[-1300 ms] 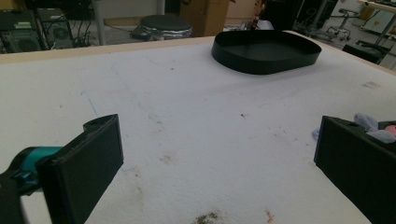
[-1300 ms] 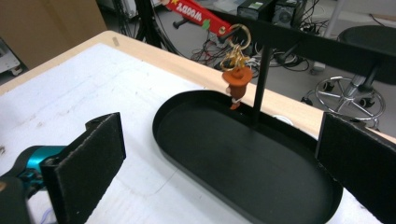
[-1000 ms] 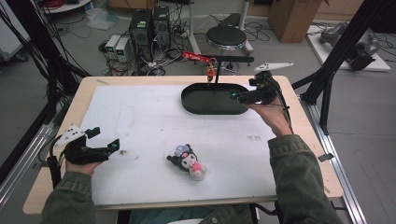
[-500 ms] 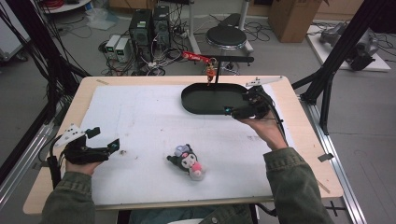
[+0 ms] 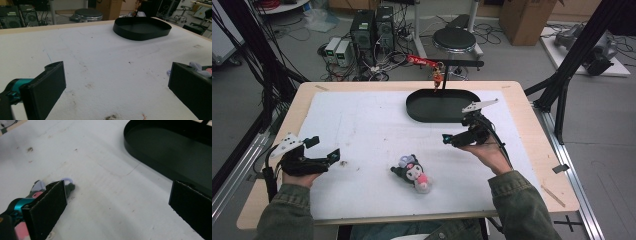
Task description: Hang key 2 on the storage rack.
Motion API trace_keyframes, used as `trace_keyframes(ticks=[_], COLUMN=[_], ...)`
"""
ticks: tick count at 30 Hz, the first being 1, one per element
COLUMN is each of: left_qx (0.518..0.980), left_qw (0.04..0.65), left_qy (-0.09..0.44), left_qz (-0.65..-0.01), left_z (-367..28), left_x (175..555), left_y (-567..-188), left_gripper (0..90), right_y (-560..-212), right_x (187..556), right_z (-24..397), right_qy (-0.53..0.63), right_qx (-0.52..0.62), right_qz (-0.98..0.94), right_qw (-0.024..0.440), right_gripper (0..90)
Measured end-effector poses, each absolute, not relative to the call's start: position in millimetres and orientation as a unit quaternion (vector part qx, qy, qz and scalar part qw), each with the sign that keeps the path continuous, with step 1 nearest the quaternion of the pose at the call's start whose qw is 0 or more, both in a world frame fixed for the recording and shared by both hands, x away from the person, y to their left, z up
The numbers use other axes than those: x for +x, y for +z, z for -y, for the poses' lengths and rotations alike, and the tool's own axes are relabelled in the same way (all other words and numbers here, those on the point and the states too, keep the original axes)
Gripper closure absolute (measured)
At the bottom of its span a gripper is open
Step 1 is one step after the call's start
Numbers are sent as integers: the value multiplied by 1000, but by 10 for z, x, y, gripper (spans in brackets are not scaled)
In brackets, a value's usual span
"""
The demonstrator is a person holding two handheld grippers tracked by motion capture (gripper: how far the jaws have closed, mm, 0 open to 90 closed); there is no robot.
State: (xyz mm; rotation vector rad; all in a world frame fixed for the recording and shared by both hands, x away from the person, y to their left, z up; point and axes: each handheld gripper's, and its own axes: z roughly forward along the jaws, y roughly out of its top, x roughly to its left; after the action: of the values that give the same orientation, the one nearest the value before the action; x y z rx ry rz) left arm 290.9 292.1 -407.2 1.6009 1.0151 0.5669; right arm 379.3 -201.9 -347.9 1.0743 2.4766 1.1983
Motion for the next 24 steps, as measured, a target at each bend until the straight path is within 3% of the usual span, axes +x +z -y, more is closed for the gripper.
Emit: trace_keyframes(ticks=[24], left_qx=[677], left_qw=[550], left_qy=[238], left_qz=[-429], left_z=[-2920], left_x=[2908], left_y=[-4071], left_gripper=[17], right_y=[-3605], right_x=[3587], right_z=[1532], right_qy=[368], right_qx=[318], right_qz=[-873], right_qw=[24], right_gripper=[5])
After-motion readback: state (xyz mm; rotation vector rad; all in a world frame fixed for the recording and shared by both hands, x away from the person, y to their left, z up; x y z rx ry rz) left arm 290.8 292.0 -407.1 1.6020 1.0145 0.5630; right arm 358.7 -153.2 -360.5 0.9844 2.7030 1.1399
